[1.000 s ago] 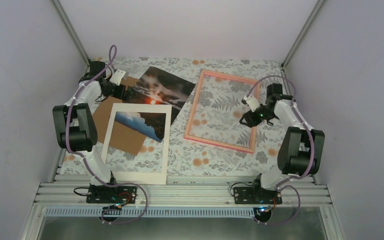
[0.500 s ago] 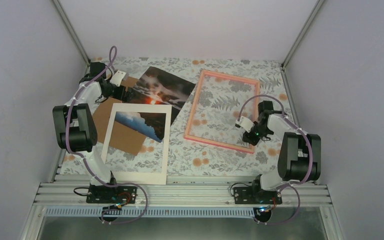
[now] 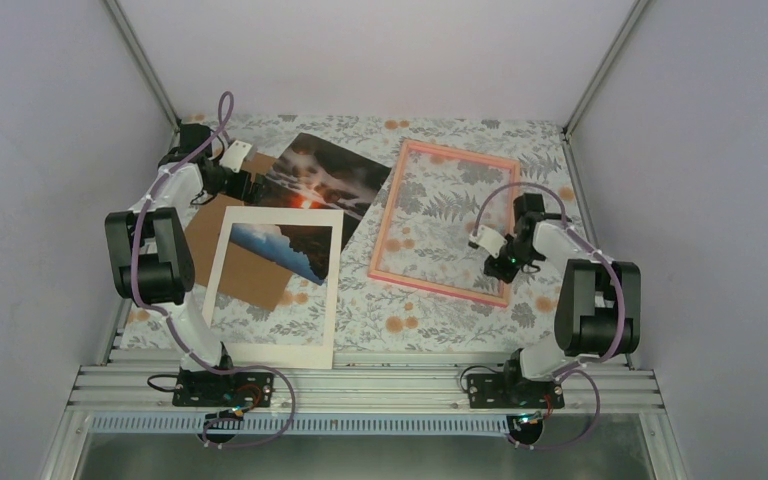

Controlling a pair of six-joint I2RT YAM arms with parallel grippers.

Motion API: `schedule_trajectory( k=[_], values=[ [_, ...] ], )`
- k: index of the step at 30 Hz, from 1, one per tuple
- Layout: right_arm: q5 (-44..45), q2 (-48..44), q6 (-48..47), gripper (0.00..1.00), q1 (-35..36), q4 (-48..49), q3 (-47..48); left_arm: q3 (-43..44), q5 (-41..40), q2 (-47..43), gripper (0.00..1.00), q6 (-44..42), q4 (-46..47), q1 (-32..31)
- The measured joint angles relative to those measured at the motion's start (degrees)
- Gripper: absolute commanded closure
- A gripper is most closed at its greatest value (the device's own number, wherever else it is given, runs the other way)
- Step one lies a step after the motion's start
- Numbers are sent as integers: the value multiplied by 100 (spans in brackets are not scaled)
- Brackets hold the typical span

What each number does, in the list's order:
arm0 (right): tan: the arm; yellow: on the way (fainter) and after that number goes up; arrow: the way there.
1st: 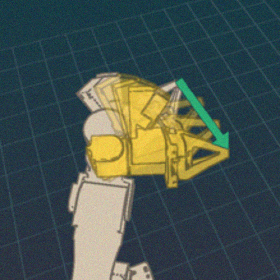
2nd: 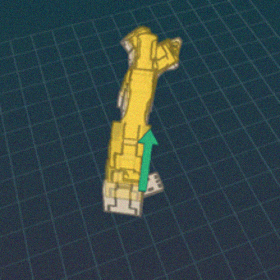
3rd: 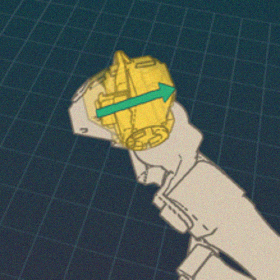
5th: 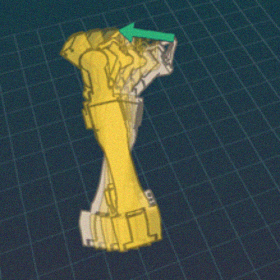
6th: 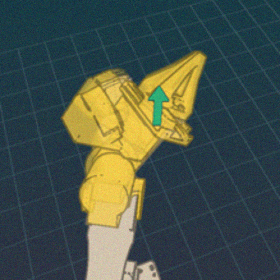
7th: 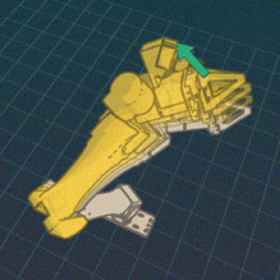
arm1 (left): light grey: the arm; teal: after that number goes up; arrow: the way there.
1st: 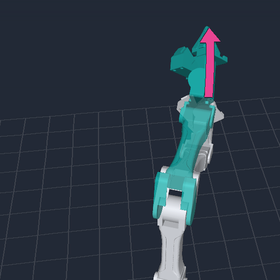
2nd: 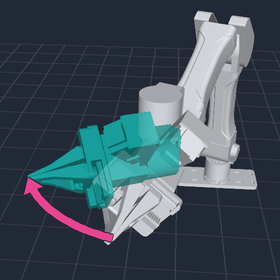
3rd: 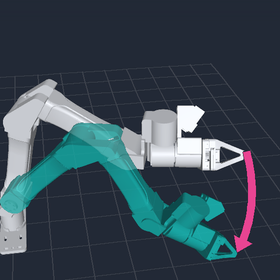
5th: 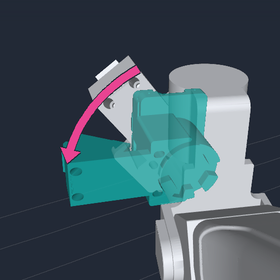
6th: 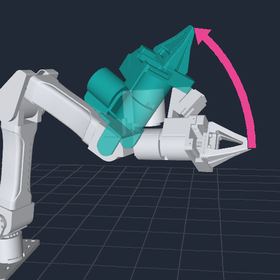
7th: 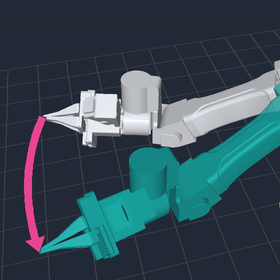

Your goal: Put the photo into the frame

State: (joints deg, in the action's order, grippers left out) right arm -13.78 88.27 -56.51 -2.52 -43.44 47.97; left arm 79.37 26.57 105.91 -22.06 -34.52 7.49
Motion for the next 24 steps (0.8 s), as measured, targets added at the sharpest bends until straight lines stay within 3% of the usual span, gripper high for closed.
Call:
schedule_trajectory(
  k=[4,10,17,24],
  values=[
    [-326,-2,181,85,313,-249,645,-46,-4,-76,0,-2,26,0],
    [-918,109,857,86,1449,26,1137,-201,-24,-225,0,-2,50,0],
    [-1128,1196,1917,86,2581,817,1495,-299,-155,-302,0,-114,26,0],
    [-1049,1899,2369,85,2791,1344,1543,-531,-389,-678,0,-531,-166,0]
  ],
)
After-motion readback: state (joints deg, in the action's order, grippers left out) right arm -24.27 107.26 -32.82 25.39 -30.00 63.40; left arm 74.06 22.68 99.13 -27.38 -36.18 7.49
